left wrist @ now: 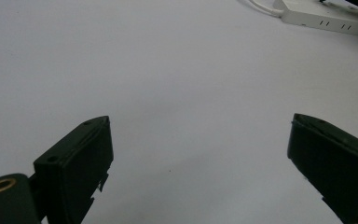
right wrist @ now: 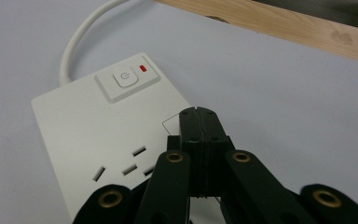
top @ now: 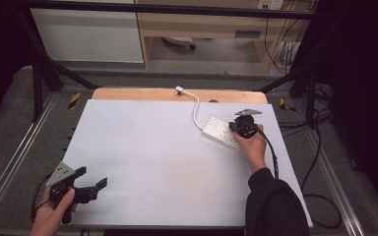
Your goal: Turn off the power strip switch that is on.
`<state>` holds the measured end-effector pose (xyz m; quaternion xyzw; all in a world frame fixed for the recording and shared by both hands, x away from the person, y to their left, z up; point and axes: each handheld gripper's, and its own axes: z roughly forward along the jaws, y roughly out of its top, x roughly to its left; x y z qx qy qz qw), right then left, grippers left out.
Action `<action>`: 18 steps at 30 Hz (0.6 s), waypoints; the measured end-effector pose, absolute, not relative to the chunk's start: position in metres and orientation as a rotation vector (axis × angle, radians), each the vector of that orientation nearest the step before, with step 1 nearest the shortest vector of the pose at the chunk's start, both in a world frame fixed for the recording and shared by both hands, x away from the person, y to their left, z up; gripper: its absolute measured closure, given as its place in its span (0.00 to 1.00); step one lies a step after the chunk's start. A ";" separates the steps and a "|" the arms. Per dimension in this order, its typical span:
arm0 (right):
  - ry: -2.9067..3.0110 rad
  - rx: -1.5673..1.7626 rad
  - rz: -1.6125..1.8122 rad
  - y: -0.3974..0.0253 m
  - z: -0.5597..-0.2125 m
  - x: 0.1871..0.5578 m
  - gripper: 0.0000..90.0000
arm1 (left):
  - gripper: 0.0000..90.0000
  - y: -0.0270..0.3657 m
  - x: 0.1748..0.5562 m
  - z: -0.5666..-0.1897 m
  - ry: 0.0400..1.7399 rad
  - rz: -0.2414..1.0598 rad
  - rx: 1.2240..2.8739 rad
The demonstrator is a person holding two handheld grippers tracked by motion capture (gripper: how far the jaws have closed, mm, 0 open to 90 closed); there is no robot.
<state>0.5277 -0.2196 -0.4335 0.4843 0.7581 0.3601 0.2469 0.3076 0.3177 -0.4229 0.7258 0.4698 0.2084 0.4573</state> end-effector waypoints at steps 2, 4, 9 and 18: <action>2.065 1.323 0.984 -0.220 -0.434 0.527 1.00 | 0.08 0.318 0.308 -0.423 1.157 0.515 1.790; 2.065 1.320 0.985 -0.220 -0.434 0.527 1.00 | 0.08 0.318 0.308 -0.423 1.155 0.515 1.788; 2.054 1.325 0.992 -0.220 -0.435 0.527 1.00 | 0.08 0.318 0.308 -0.423 1.157 0.514 1.787; 2.045 1.329 0.998 -0.223 -0.438 0.524 1.00 | 0.08 0.317 0.308 -0.423 1.150 0.515 1.794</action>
